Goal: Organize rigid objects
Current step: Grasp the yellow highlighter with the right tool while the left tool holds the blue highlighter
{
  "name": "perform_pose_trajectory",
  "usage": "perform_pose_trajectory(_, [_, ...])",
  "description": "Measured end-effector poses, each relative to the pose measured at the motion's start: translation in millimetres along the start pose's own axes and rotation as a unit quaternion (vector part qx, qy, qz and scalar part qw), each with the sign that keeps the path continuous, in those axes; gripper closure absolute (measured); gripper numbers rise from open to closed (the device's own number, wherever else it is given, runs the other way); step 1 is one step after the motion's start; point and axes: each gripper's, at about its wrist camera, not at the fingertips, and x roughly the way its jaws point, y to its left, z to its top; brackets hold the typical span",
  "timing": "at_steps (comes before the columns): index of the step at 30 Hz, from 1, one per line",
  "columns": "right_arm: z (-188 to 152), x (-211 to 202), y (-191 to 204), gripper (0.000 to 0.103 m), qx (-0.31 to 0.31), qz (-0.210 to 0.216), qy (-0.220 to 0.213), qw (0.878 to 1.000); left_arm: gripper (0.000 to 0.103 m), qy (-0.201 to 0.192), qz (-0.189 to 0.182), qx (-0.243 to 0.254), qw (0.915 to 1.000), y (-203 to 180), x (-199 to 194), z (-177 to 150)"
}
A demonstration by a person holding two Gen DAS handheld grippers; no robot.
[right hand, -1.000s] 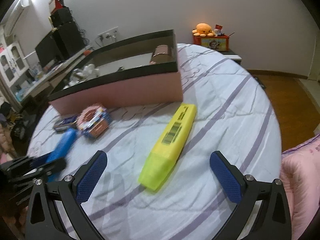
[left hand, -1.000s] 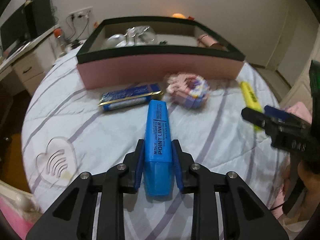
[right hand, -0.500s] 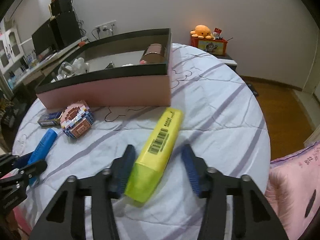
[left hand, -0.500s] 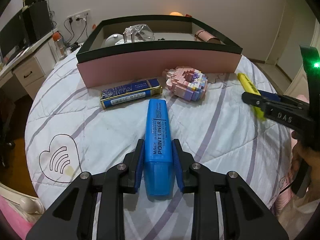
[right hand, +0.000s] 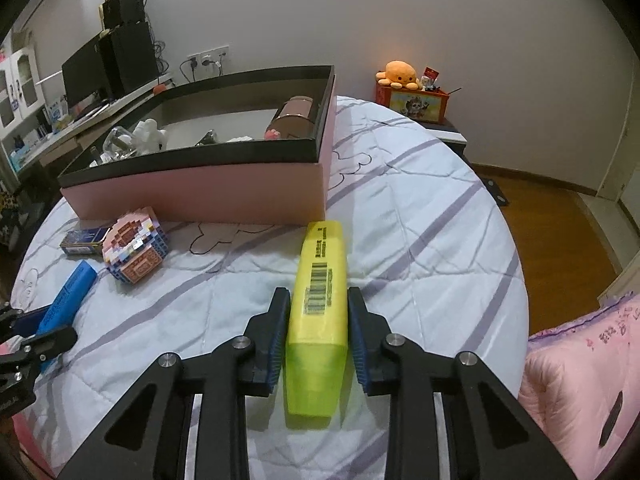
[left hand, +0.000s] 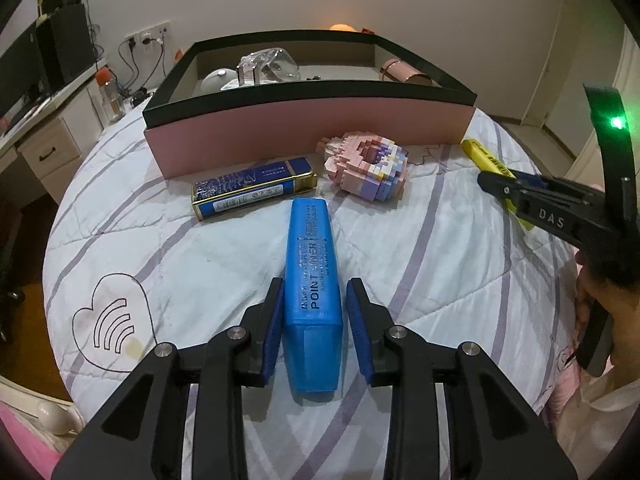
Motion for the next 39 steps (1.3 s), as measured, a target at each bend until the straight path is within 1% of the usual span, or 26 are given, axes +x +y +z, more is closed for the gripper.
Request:
perform_pose_trajectory(5, [1, 0, -2, 0.076, -0.010, 0.008, 0.001, 1.000, 0.072, -0.008, -0.001, -0.003, 1.0000, 1, -1, -2])
perform_pose_trajectory(8, [-2, -4, -4, 0.076, 0.000, 0.022, 0.002, 1.000, 0.076, -0.009, 0.001, -0.007, 0.9999, 2, -2, -2])
perform_pose_trajectory(12, [-10, -12, 0, 0.076, 0.012, 0.066, 0.005, 0.998, 0.077, -0.007, -0.013, -0.014, 0.9998, 5, -5, -3])
perform_pose_trajectory(18, [-17, -18, 10, 0.076, 0.023, 0.113, 0.006, 0.993, 0.077, -0.005, -0.029, -0.018, 0.9994, 7, -12, -8])
perform_pose_trajectory(22, [-22, -21, 18, 0.076, 0.026, 0.143, 0.007, 0.989, 0.077, -0.006, -0.052, -0.029, 0.9982, 10, -18, -12])
perform_pose_trajectory(24, [-22, -20, 21, 0.076, 0.029, 0.160, 0.010, 0.987, 0.077, -0.012, -0.063, -0.034, 0.9974, 12, -24, -14])
perform_pose_trajectory(25, [-24, -21, 24, 0.076, 0.031, 0.170, 0.010, 0.985, 0.077, -0.019, -0.062, -0.037, 0.9972, 13, -27, -14])
perform_pose_trajectory(28, [-27, -24, 31, 0.076, 0.028, 0.180, 0.011, 0.983, 0.077, -0.029, -0.075, -0.038, 0.9960, 16, -37, -15])
perform_pose_trajectory(32, [-25, -31, 40, 0.076, 0.024, 0.203, 0.007, 0.979, 0.077, -0.037, -0.073, -0.042, 0.9958, 20, -48, -17])
perform_pose_trajectory(35, [-22, -39, 49, 0.076, 0.011, 0.212, 0.001, 0.977, 0.077, -0.044, -0.093, -0.045, 0.9936, 22, -58, -16])
perform_pose_trajectory(37, [-19, -43, 53, 0.076, 0.006, 0.220, -0.004, 0.975, 0.077, -0.055, -0.121, -0.054, 0.9897, 25, -67, -14])
perform_pose_trajectory(38, [-17, -44, 55, 0.076, 0.004, 0.225, -0.006, 0.974, 0.077, -0.059, -0.127, -0.055, 0.9886, 25, -70, -12])
perform_pose_trajectory(39, [-15, -45, 55, 0.076, 0.003, 0.230, -0.008, 0.973, 0.077, -0.062, -0.127, -0.055, 0.9885, 25, -74, -10])
